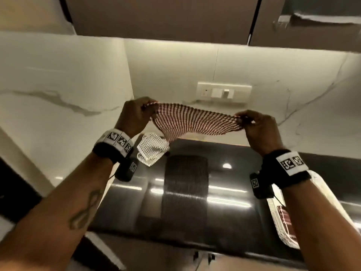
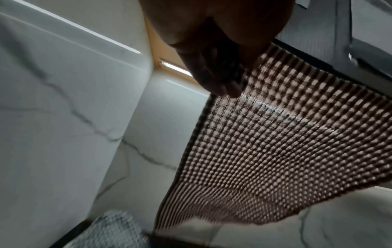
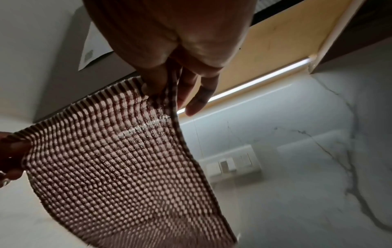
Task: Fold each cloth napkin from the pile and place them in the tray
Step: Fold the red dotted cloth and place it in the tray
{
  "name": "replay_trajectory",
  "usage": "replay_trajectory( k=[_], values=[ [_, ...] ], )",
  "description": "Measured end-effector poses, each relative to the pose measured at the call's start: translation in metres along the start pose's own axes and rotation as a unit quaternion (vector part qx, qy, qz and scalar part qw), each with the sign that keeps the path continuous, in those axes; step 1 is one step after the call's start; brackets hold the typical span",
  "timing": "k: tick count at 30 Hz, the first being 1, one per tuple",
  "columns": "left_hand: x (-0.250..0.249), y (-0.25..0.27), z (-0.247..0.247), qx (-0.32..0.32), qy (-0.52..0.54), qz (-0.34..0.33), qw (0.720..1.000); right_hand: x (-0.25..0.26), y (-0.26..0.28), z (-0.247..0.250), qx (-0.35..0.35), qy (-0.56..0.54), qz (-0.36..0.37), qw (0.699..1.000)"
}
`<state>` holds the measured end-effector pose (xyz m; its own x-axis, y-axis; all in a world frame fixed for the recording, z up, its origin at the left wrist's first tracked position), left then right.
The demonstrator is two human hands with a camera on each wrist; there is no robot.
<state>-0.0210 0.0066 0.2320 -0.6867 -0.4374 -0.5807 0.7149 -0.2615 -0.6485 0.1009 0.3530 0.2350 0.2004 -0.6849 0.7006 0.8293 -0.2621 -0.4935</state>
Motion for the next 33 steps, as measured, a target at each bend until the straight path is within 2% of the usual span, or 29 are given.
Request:
replay_trajectory(
  k=[4,6,10,14,16,18,20,23,28,33],
  values=[
    [-0.004,0.127,-0.022,0.067,-0.060,0.020,0.996,-0.044,0.099,-0.019,0.061,-0.005,-0.005,0.998],
    [0.013,0.187,-0.039,0.121,-0.088,0.073,0.986,-0.077,0.147,-0.037,0.109,0.019,-0.034,0.993],
    [0.038,0.286,-0.071,0.262,-0.117,0.187,0.940,-0.132,0.236,-0.062,0.209,0.078,-0.112,0.968],
    [0.033,0.347,-0.085,0.372,-0.079,0.250,0.891,-0.145,0.297,-0.057,0.293,0.037,-0.171,0.940],
    [0.029,0.355,-0.080,0.374,-0.052,0.265,0.887,-0.143,0.308,-0.049,0.338,-0.004,-0.189,0.922],
    [0.021,0.353,-0.073,0.352,-0.023,0.267,0.897,-0.138,0.305,-0.040,0.354,-0.041,-0.209,0.911],
    [0.016,0.342,-0.066,0.323,-0.003,0.269,0.907,-0.132,0.291,-0.034,0.323,-0.075,-0.230,0.915],
    [0.025,0.313,-0.067,0.268,-0.001,0.288,0.920,-0.130,0.249,-0.041,0.248,-0.057,-0.223,0.941],
    [0.081,0.245,-0.091,0.178,-0.040,0.301,0.936,-0.154,0.166,-0.091,0.177,-0.017,-0.230,0.957],
    [0.148,0.191,-0.134,0.188,-0.129,0.305,0.924,-0.203,0.105,-0.150,0.157,0.067,-0.296,0.940]
  ],
)
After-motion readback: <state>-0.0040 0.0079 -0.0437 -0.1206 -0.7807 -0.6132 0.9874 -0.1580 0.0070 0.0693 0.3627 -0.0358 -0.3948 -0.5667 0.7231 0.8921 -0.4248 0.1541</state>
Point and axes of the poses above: each hand's wrist, its own y-axis away from the middle knuckle, its own z-axis out of the back of the hand, x = y × z, the point moved 5 cm from there along -y, towards the middle knuckle, and after that the axes turned 6 degrees about -z, right-handed, at the moved point
